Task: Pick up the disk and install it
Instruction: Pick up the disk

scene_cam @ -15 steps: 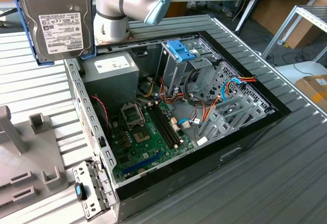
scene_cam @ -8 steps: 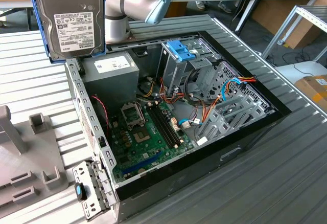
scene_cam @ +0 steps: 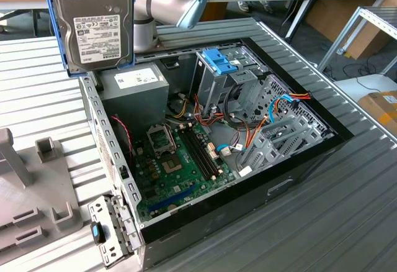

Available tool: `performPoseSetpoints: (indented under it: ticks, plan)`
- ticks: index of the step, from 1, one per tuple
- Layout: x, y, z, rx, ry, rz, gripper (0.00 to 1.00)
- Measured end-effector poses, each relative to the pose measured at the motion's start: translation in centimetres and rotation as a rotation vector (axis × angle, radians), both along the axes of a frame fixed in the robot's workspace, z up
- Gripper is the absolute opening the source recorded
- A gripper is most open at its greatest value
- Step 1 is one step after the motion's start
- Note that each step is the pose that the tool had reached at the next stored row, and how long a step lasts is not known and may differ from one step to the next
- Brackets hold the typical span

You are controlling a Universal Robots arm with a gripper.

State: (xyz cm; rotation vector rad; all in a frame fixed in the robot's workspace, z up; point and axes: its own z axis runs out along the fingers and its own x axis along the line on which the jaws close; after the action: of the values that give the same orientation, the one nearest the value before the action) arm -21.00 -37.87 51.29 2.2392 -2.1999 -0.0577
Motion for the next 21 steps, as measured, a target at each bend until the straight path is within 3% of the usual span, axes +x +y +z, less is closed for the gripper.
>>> performPoseSetpoints:
  ticks: [21]
  plan:
    - [5.67, -0.15, -0.01, 0.0000, 0.0000, 0.000, 0.36]
